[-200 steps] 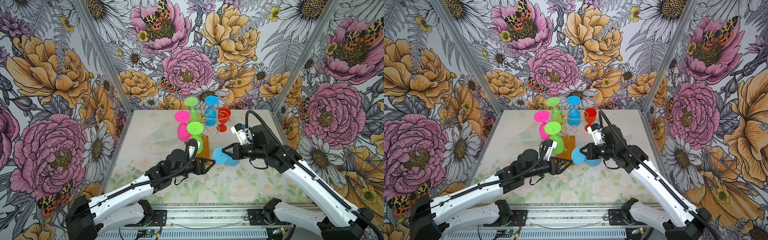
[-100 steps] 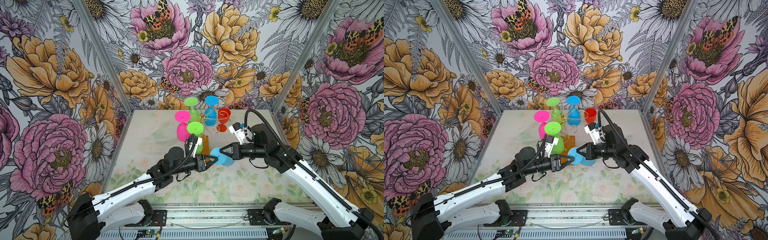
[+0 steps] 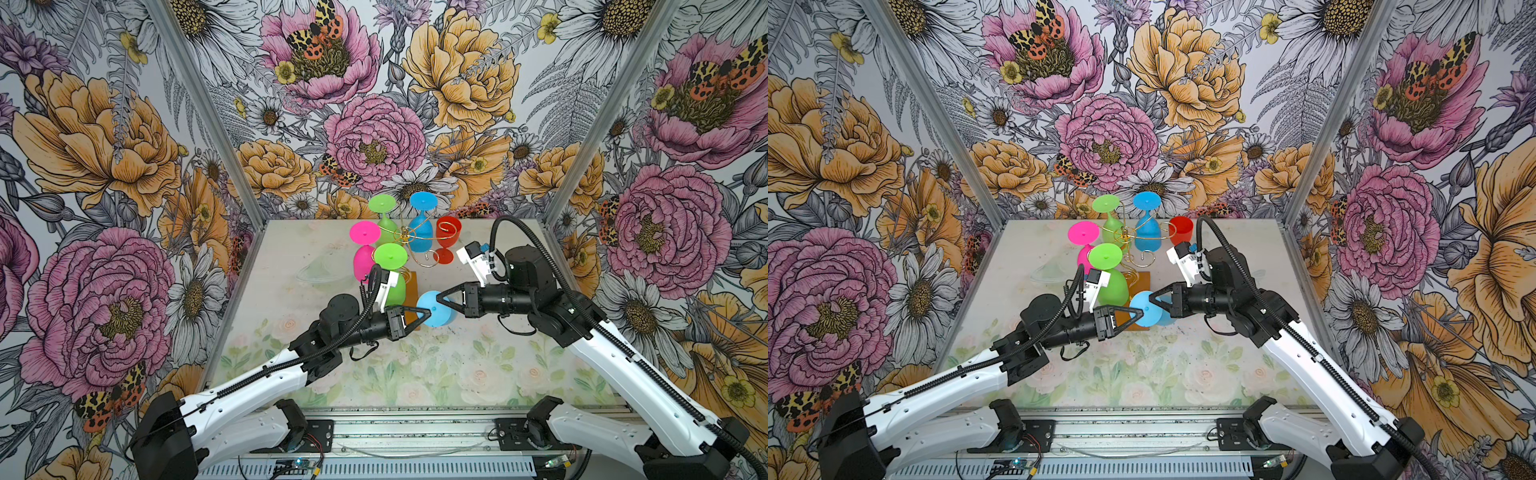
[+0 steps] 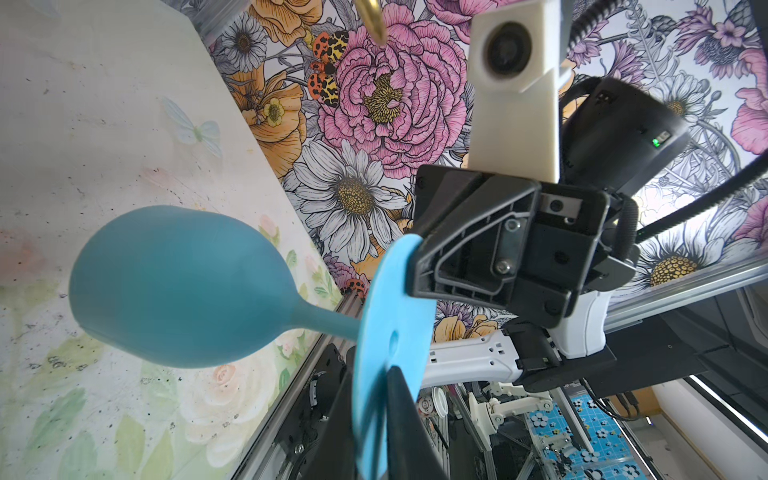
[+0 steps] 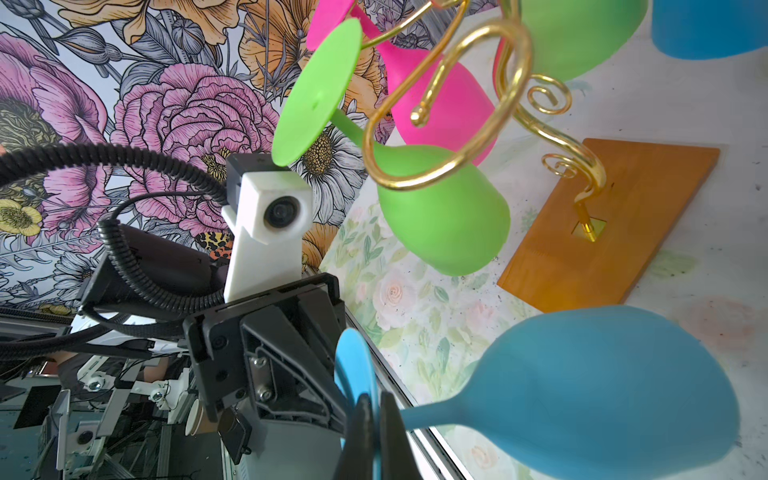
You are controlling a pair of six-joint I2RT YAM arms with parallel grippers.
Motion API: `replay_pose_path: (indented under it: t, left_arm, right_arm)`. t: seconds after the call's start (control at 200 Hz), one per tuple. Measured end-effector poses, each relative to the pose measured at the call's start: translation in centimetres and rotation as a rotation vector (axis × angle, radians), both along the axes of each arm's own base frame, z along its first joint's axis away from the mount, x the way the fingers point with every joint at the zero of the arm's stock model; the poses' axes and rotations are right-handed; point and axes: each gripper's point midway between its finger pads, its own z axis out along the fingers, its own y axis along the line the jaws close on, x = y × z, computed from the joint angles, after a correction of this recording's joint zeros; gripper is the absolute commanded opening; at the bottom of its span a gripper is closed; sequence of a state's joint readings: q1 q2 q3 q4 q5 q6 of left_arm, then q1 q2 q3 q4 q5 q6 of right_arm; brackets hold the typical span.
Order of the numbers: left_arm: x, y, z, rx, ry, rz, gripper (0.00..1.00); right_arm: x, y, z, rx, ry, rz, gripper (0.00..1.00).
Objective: Take the wine glass off the wine glass rack
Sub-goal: 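Close the left gripper on the blue glass foot beside the right gripper, then open and withdraw the right gripper while the left pulls the glass nearer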
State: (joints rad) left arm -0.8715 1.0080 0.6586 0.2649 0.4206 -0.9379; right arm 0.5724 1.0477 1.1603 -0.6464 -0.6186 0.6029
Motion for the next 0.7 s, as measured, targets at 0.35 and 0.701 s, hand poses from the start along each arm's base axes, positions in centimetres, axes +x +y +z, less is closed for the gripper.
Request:
replay_pose_path:
  t: [0.35, 0.701]
  left_arm:
    - [-0.5, 0.0, 1.0, -0.052, -0.010, -0.039, 0.00]
    - [-1.2, -1.3, 0.4, -0.059, -0.011, -0.132, 0.00]
  right_arm:
    - [-0.4, 0.0, 0.6, 0.018, -0.018, 0.014, 0.14]
    - [-0.9, -1.2, 1.6, 0.047, -0.036, 0.001, 0.33]
